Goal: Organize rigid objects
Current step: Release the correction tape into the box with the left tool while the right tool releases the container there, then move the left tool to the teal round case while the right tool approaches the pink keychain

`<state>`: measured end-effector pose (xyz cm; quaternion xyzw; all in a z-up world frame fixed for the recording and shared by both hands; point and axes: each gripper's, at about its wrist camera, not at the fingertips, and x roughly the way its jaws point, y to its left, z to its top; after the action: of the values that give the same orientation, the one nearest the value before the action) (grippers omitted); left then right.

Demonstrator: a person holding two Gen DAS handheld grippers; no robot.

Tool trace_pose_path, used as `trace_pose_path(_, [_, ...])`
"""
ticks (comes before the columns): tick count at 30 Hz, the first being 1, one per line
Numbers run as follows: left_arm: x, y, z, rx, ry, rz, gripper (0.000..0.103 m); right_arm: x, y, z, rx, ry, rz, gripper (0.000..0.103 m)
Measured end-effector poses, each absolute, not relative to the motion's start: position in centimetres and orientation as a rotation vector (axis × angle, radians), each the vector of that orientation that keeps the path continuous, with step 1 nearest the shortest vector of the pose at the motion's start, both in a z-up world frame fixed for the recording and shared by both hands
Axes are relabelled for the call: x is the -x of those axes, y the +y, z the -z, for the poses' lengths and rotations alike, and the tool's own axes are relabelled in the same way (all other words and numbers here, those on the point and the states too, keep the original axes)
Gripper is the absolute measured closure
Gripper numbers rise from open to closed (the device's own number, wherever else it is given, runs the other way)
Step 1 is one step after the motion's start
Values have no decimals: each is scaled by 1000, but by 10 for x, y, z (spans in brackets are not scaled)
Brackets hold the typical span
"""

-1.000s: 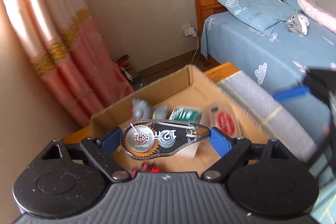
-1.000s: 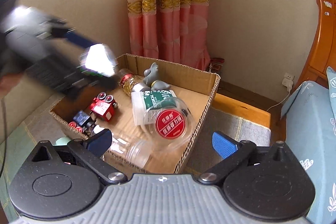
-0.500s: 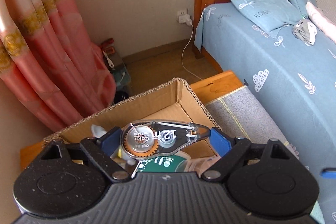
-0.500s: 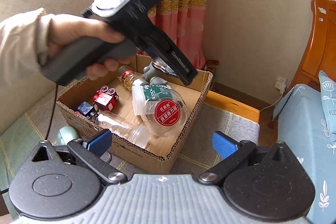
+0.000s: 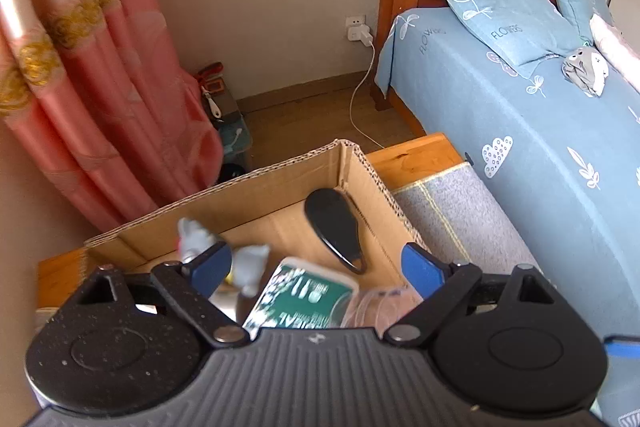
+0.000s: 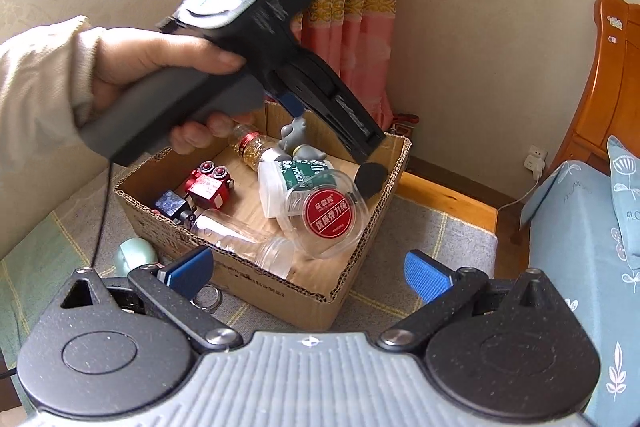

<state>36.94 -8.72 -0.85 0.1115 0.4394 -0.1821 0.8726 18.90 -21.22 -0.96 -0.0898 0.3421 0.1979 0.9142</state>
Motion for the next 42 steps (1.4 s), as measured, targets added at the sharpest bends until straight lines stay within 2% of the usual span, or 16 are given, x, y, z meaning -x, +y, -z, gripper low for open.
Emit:
trace_pose_path(6, [-335, -64, -16, -243, 871, 362, 11, -180, -206, 10, 135, 731, -383, 0])
trace_pose_path(10, [-307, -44, -32, -233, 846, 348, 6, -172, -199, 14, 101, 761, -367, 0])
trace_pose_path(17, [-252, -8, -32, -241, 799, 297, 6, -149, -180, 22, 84, 771, -326, 0])
trace_pose_path(27, [-185, 41, 22, -183, 803, 281, 3, -98, -157, 62, 72, 763, -221, 0])
trace_pose_path(35, [-166, 61, 96, -125, 879, 227, 3, -84, -151, 92, 16, 828, -183, 0])
trace_pose_path(42, [-163, 71, 123, -68, 861, 212, 3, -83, -151, 104, 11, 855, -177, 0])
